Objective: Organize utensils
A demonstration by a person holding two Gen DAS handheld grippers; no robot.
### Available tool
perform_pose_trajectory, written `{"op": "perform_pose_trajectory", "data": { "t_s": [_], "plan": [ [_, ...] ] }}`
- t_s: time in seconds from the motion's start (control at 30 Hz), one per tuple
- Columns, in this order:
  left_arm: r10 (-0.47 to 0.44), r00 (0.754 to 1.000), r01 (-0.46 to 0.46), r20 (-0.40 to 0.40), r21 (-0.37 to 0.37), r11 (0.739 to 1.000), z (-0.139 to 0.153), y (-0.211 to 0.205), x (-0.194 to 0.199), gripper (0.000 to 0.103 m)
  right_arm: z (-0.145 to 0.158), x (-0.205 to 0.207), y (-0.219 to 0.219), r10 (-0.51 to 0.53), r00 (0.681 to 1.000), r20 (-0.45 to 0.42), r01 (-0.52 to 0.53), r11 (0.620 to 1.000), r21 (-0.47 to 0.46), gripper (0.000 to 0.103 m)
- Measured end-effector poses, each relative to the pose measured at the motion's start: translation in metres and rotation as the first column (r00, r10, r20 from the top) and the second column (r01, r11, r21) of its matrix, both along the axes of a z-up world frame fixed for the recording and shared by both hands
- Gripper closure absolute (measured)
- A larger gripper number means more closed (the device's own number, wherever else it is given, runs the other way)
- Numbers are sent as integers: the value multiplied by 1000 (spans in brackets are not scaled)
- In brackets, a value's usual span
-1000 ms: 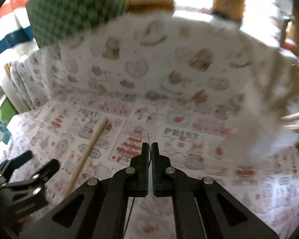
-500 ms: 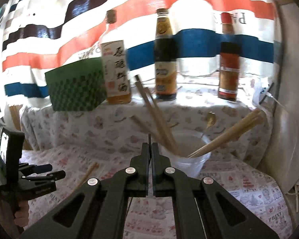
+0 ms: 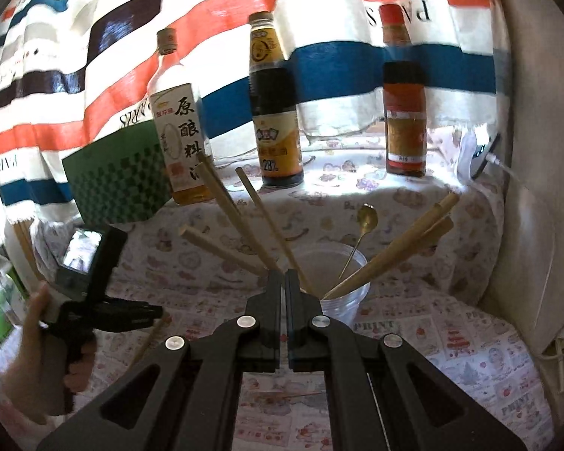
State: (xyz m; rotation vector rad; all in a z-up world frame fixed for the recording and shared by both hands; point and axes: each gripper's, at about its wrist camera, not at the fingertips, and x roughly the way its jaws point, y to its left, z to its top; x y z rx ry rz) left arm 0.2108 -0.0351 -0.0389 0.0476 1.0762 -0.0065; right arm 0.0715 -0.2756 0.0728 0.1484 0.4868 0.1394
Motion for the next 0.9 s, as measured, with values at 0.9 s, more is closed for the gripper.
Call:
{"op": "perform_pose_trajectory", "data": {
  "t_s": [0.9],
  "plan": [
    [89,763,-17,640,-118,993,181,6,-154,97,-21,-1,-39,5,972,-235,10,998,62,61]
  ]
}}
